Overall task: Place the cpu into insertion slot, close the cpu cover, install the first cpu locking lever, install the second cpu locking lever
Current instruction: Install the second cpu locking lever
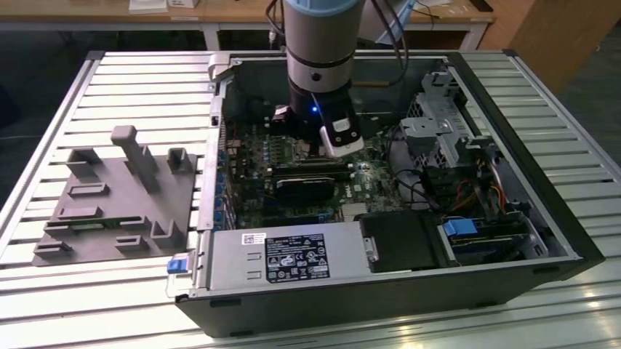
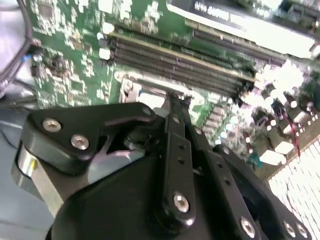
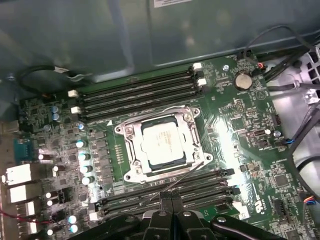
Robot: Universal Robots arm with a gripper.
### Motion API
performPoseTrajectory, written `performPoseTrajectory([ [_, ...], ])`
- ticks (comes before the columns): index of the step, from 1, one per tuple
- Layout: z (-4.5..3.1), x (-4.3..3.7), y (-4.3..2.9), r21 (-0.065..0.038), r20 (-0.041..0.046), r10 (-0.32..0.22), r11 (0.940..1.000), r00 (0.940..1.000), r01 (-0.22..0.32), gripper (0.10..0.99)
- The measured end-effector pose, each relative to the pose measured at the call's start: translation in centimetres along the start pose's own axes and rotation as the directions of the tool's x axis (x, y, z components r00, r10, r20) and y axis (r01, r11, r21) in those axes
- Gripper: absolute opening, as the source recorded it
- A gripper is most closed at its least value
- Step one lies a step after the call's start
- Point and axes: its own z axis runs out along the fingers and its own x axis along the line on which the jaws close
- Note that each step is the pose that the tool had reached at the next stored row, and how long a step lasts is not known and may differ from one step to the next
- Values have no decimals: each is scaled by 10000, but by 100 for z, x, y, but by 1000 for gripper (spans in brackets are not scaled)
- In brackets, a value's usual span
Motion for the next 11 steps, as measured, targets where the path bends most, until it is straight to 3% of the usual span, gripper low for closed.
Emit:
performPoseTrajectory([
  [7, 106, -3, -55, -41, -30, -64, 10000, 10000, 64, 102],
  [11, 142, 11, -92, -232, -94, -145, 9996, 9999, 143, 102],
])
